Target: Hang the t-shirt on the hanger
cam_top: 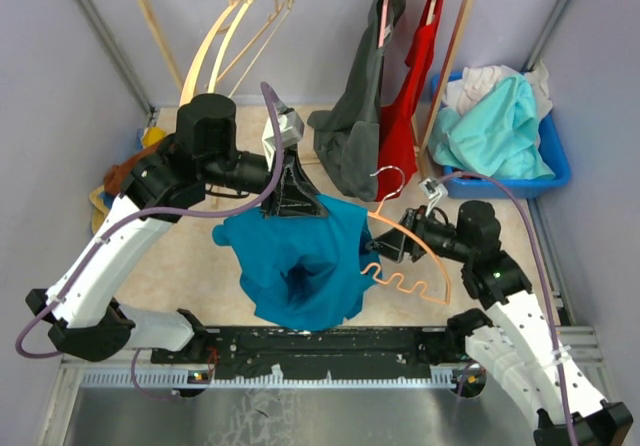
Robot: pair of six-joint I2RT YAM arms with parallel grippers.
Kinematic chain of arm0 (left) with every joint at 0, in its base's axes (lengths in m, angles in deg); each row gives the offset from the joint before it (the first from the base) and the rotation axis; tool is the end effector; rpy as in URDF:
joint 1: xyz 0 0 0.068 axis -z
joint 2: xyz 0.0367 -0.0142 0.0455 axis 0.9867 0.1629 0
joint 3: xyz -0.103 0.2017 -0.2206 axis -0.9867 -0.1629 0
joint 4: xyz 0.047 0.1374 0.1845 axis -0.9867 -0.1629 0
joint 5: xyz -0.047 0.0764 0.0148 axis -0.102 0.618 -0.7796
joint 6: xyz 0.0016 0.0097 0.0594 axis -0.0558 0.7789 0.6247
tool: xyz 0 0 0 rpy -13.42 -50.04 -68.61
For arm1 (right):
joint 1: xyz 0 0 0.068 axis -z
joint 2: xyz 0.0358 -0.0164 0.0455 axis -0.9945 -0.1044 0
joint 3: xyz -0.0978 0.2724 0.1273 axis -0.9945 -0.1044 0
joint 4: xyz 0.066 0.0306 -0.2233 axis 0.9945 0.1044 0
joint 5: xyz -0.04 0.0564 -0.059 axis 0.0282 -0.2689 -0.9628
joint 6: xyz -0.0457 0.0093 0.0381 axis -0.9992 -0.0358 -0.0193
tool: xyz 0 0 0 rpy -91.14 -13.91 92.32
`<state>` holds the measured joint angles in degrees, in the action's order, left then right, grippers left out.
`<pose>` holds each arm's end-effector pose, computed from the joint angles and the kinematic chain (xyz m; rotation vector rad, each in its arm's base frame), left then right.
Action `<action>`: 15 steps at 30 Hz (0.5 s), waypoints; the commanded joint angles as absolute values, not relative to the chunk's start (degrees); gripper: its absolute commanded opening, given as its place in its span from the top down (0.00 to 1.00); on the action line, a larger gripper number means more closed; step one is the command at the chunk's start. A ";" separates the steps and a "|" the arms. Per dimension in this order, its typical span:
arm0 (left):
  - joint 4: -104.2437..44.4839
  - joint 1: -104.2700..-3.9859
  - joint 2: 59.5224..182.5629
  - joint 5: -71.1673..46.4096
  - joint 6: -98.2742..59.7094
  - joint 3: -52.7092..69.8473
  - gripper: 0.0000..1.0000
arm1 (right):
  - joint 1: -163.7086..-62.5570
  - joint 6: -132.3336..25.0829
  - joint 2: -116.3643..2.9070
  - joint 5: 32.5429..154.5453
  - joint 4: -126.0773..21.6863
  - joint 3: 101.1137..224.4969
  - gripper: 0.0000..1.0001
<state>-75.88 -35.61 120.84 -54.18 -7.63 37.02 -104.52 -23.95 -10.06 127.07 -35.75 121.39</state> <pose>0.1229 -0.1714 0.5264 1.3166 1.5075 -1.3409 0.0691 0.0572 0.3154 -0.2633 2.0055 1.3288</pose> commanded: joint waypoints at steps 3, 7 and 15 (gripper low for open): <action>-71.86 -35.45 119.74 -56.95 -7.70 38.12 1.00 | -106.12 -28.32 -12.75 121.65 -31.34 126.75 0.35; -71.71 -35.46 120.01 -57.22 -7.70 38.40 1.00 | -109.19 -29.83 -14.67 115.96 -28.96 128.22 0.38; -71.60 -35.45 119.41 -57.22 -7.73 37.74 1.00 | -114.22 -29.00 -17.69 107.63 -28.60 130.15 0.54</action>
